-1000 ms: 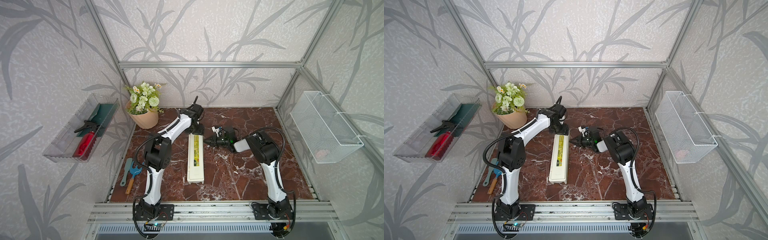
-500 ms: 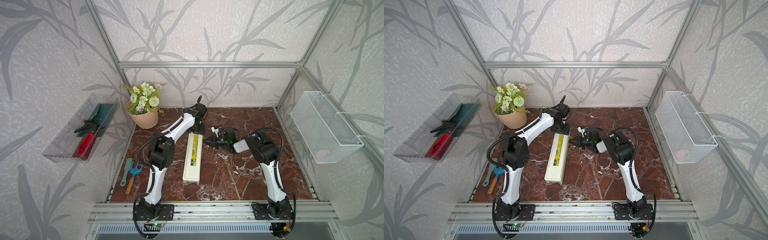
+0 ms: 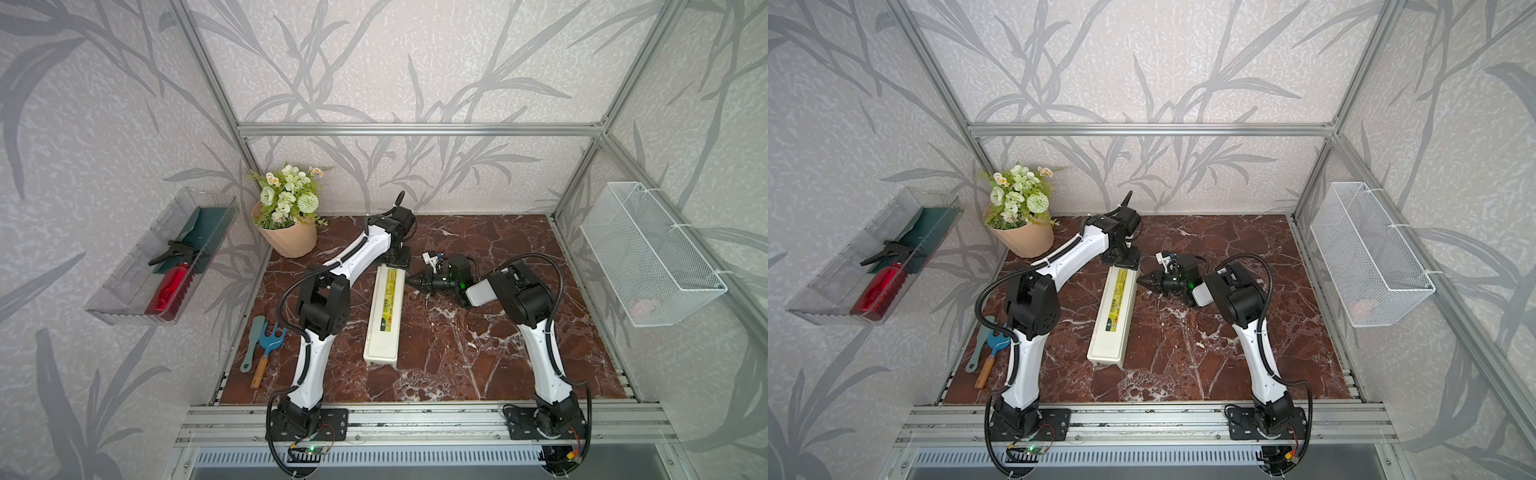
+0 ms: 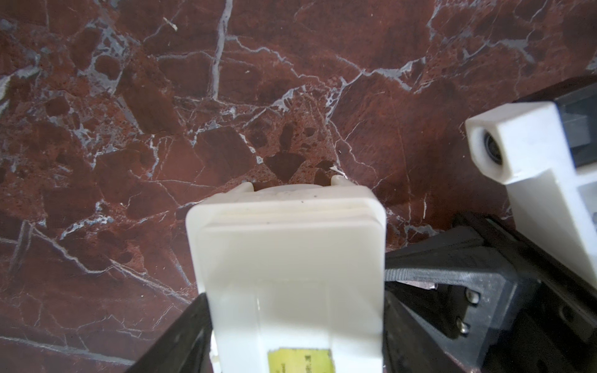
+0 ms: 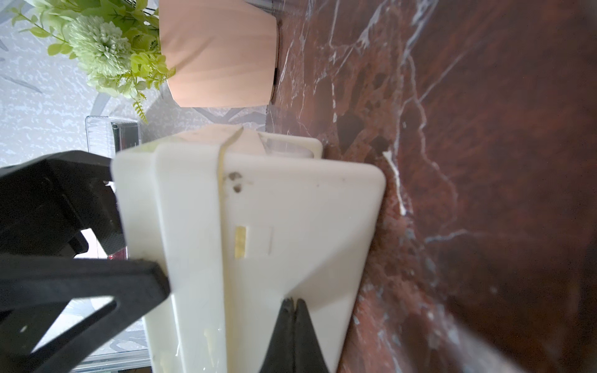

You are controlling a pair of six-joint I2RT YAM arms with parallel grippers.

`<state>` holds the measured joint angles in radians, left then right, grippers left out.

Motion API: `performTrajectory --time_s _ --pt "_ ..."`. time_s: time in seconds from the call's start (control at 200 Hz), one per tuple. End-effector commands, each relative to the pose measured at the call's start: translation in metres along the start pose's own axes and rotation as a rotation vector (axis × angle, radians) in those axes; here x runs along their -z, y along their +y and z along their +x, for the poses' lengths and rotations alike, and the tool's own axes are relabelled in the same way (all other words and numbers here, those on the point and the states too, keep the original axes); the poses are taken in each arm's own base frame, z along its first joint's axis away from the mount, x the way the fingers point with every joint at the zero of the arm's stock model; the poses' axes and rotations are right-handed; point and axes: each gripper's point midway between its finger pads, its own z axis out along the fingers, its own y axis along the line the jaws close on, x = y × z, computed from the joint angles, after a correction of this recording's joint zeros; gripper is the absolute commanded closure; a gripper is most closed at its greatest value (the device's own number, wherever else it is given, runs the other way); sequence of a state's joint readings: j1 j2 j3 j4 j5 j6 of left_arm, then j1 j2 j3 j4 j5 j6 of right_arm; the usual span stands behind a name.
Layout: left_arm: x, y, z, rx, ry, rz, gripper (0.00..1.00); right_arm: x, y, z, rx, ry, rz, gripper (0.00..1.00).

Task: Put plastic wrap rolls into dispensers
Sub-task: Close the lid on the plastic wrap cutting box.

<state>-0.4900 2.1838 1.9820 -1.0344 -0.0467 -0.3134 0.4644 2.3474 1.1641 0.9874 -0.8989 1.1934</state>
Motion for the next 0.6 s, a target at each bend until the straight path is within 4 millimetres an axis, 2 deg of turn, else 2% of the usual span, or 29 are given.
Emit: performTrajectory --time_s 0.0,0.36,0.595 --pt "-0.052 0.010 0.046 -0.062 0.203 -0.086 1.00 -0.012 0.004 -0.001 0.037 -0.002 -0.040 1.00" --pt "-0.068 0.010 0.053 -0.068 0.250 -0.088 1.00 -0.017 0.002 -0.002 0.048 0.003 -0.044 1.00" --pt "-0.073 0.004 0.055 -0.066 0.263 -0.051 1.00 -0.011 -0.004 -0.012 0.043 -0.029 -0.025 1.00"
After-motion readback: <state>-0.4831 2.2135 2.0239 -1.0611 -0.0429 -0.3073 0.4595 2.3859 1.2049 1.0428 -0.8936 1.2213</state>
